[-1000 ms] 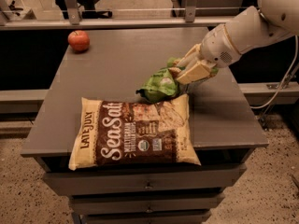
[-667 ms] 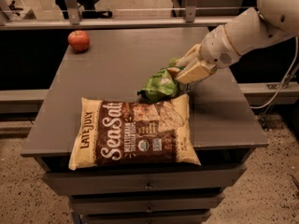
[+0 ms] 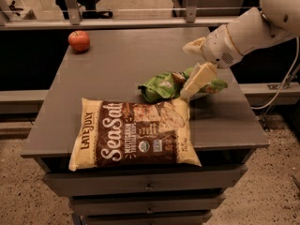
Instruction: Move green rice chip bag near brown chip bag
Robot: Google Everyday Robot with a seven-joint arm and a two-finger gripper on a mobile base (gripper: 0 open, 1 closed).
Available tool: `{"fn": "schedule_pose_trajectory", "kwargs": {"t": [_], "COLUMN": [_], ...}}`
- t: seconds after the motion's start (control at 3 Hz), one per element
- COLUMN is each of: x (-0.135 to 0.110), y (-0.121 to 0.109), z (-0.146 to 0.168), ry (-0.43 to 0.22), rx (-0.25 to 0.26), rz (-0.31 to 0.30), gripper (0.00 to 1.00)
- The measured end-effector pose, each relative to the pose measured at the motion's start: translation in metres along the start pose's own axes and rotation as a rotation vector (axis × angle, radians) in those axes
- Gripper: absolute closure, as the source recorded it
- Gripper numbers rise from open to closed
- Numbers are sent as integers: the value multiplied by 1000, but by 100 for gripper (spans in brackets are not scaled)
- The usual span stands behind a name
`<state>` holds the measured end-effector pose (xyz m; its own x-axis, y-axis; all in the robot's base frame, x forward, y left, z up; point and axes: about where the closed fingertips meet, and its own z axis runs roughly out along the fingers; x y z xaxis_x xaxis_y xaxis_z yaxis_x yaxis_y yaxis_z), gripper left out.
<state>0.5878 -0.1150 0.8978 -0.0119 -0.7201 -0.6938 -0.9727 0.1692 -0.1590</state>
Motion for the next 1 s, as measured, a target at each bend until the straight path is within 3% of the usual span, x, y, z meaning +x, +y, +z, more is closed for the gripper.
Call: {"fn": "schedule_pose_trajectory", "kwargs": {"t": [0.67, 1.0], "x": [8, 29], "y": [-16, -36], "z": [-29, -75], "ry": [20, 22], "rx": [52, 131], "rz": [7, 53], "gripper": [0, 0]}}
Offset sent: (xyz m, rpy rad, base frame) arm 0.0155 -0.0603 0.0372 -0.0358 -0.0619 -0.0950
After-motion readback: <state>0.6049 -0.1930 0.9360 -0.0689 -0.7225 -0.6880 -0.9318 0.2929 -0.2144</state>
